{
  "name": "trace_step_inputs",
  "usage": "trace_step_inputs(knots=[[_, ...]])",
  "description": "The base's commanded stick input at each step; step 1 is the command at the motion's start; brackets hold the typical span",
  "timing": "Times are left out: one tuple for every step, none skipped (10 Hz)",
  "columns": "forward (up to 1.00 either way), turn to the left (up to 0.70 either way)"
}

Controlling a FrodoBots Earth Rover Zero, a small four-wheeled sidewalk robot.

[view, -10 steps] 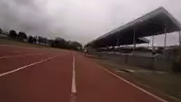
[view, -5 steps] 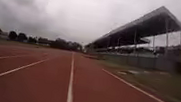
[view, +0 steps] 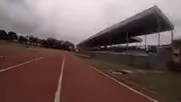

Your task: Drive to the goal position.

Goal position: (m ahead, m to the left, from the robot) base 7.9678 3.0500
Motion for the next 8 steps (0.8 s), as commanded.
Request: trace_step_inputs(knots=[[0.70,0.00],[0.70,0.00],[0.70,0.00],[0.70,0.00],[0.70,0.00],[0.70,0.00],[0.70,0.00],[0.70,0.00]])
